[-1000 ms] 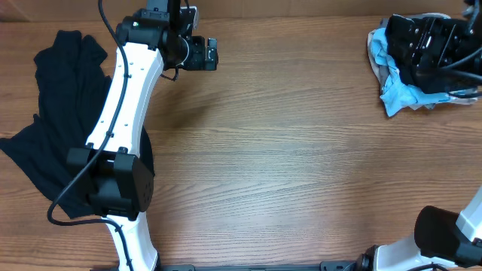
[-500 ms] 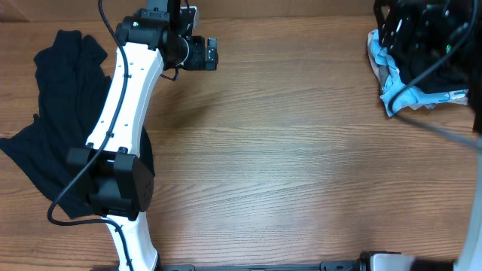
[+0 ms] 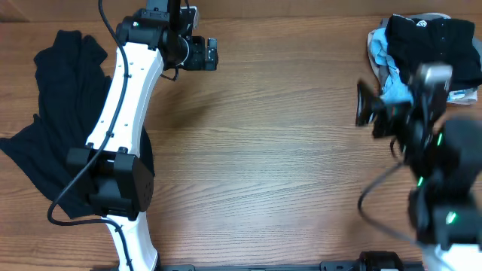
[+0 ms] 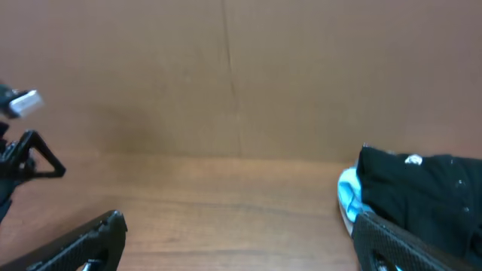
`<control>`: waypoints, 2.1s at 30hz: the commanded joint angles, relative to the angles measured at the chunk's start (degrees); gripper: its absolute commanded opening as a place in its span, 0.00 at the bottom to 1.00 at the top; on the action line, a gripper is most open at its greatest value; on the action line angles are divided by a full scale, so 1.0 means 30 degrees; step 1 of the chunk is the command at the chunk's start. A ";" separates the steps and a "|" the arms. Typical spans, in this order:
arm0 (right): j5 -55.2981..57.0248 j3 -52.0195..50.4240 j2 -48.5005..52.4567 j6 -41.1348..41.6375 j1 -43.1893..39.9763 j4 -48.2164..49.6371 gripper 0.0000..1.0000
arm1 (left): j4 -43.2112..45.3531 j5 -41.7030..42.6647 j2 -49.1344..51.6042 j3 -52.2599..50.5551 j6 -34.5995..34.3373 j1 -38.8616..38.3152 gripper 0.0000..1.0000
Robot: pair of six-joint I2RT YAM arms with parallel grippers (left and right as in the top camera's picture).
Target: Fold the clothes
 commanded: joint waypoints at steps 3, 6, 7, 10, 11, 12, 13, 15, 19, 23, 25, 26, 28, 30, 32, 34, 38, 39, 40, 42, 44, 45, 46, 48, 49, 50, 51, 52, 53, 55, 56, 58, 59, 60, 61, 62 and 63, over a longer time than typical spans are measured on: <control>0.0240 -0.6710 -0.5486 -0.0044 0.0087 0.3417 1.00 | 0.0036 -0.0095 -0.0444 0.0350 0.0284 -0.0095 1.00; 0.0306 -0.9704 -0.7876 -0.0044 0.0087 0.5027 1.00 | 0.0044 -0.0095 -0.0444 0.0350 0.0284 -0.0095 1.00; 0.0313 -1.0506 -0.8488 -0.0044 0.0087 0.5442 1.00 | 0.0044 -0.0095 -0.0444 0.0350 0.0291 -0.0095 1.00; 0.0313 -1.2815 -1.0120 -0.0044 0.0087 0.6674 1.00 | 0.0044 -0.0095 -0.0444 0.0350 0.0284 -0.0095 1.00; 0.0313 -1.3347 -1.0455 -0.0044 0.0087 0.6965 1.00 | 0.0044 -0.0095 -0.0444 0.0350 0.0291 -0.0095 1.00; 0.0306 -1.3879 -1.0812 -0.0044 0.0095 0.7257 1.00 | 0.0044 -0.0095 -0.0444 0.0350 0.0291 -0.0095 1.00; 0.0306 -1.4338 -1.1176 -0.0044 0.0095 0.7439 1.00 | 0.0044 -0.0095 -0.0444 0.0350 0.0291 -0.0102 1.00; 0.0313 -1.4855 -1.1737 -0.0044 0.0095 0.7468 1.00 | 0.0044 -0.0095 -0.0444 0.0350 0.0284 -0.0095 1.00; 0.0991 -1.5518 -1.3100 -0.0044 0.0095 0.7206 1.00 | 0.0044 -0.0095 -0.0444 0.0350 0.0284 -0.0095 1.00; 0.1311 -1.5861 -1.4280 -0.0044 0.0087 0.6703 1.00 | 0.0044 -0.0095 -0.0444 0.0350 0.0291 -0.0095 1.00; 0.1304 -1.6262 -1.4732 -0.0044 0.0095 0.6703 1.00 | 0.0044 -0.0095 -0.0444 0.0350 0.0284 -0.0095 1.00; 0.1297 -1.6466 -1.4899 -0.0044 0.0095 0.6696 1.00 | 0.0036 -0.0095 -0.0444 0.0350 0.0284 -0.0095 1.00; 0.1297 -1.6502 -1.5074 -0.0044 0.0087 0.5595 1.00 | 0.0044 -0.0095 -0.0444 0.0350 0.0284 -0.0095 1.00; 0.1297 -1.6502 -1.5074 -0.0044 0.0087 0.4736 1.00 | 0.0044 -0.0095 -0.0444 0.0350 0.0291 -0.0095 1.00; 0.1464 -1.6502 -1.5074 -0.0044 0.0087 0.4335 1.00 | 0.0044 -0.0095 -0.0444 0.0350 0.0284 -0.0095 1.00; 0.1603 -1.6495 -1.5074 -0.0044 0.0087 0.4328 1.00 | 0.0044 -0.0095 -0.0444 0.0350 0.0284 -0.0095 1.00; 0.1581 -1.6495 -1.5074 -0.0036 0.0095 0.4342 1.00 | 0.0044 -0.0095 -0.0444 0.0350 0.0284 -0.0095 1.00; 0.1581 -1.6495 -1.5074 -0.0036 0.0095 0.4342 1.00 | 0.0044 -0.0095 -0.0444 0.0350 0.0291 -0.0095 1.00; 0.1581 -1.6495 -1.5074 -0.0036 0.0095 0.4342 1.00 | 0.0036 -0.0095 -0.0444 0.0350 0.0291 -0.0095 1.00; 0.1581 -1.6495 -1.5059 -0.0036 0.0087 0.4342 1.00 | 0.0044 -0.0095 -0.0444 0.0350 0.0284 -0.0095 1.00; 0.1581 -1.6495 -1.5059 -0.0036 0.0087 0.4342 1.00 | 0.0044 -0.0095 -0.0444 0.0350 0.0291 -0.0095 1.00; 0.1581 -1.6495 -1.5059 -0.0036 0.0087 0.4342 1.00 | 0.0036 -0.0095 -0.0444 0.0350 0.0284 -0.0095 1.00; 0.1588 -1.6495 -1.5059 -0.0044 0.0087 0.4342 1.00 | 0.0036 -0.0095 -0.0444 0.0350 0.0284 -0.0095 1.00; 0.1581 -1.6495 -1.5059 -0.0036 0.0087 0.4342 1.00 | 0.0036 -0.0095 -0.0444 0.0350 0.0284 -0.0095 1.00; 0.1581 -1.6495 -1.5059 -0.0036 0.0087 0.4342 1.00 | 0.0036 -0.0095 -0.0444 0.0350 0.0284 -0.0095 1.00; 0.1581 -1.6495 -1.5059 -0.0044 0.0087 0.4342 1.00 | 0.0036 -0.0095 -0.0444 0.0350 0.0284 -0.0095 1.00; 0.1581 -1.6495 -1.5059 -0.0036 0.0087 0.4342 1.00 | 0.0036 -0.0095 -0.0444 0.0350 0.0284 -0.0095 1.00; 0.1581 -1.6495 -1.5059 -0.0036 0.0087 0.4342 1.00 | 0.0044 -0.0095 -0.0444 0.0350 0.0284 -0.0095 1.00; 0.1588 -1.6495 -1.5059 -0.0036 0.0087 0.4342 1.00 | 0.0036 -0.0095 -0.0444 0.0350 0.0284 -0.0095 1.00; 0.1581 -1.6495 -1.5059 -0.0036 0.0087 0.4342 1.00 | 0.0044 -0.0095 -0.0444 0.0350 0.0291 -0.0095 1.00; 0.1581 -1.6495 -1.5059 -0.0044 0.0087 0.4342 1.00 | 0.0036 -0.0095 -0.0444 0.0350 0.0291 -0.0095 1.00; 0.1581 -1.6495 -1.5059 -0.0036 0.0087 0.4342 1.00 | 0.0044 -0.0095 -0.0444 0.0350 0.0291 -0.0095 1.00; 0.1581 -1.6495 -1.5059 -0.0036 0.0087 0.4342 1.00 | 0.0044 -0.0095 -0.0444 0.0350 0.0291 -0.0095 1.00; 0.1581 -1.6495 -1.5059 -0.0036 0.0087 0.4342 1.00 | 0.0036 -0.0095 -0.0444 0.0350 0.0284 -0.0095 1.00; 0.1581 -1.6495 -1.5059 -0.0036 0.0087 0.4342 1.00 | 0.0036 -0.0095 -0.0444 0.0350 0.0284 -0.0095 1.00; 0.1581 -1.6495 -1.5059 -0.0036 0.0087 0.4342 1.00 | 0.0044 -0.0095 -0.0444 0.0350 0.0291 -0.0095 1.00; 0.1588 -1.6495 -1.5059 -0.0044 0.0087 0.4342 1.00 | 0.0044 -0.0095 -0.0444 0.0350 0.0284 -0.0095 1.00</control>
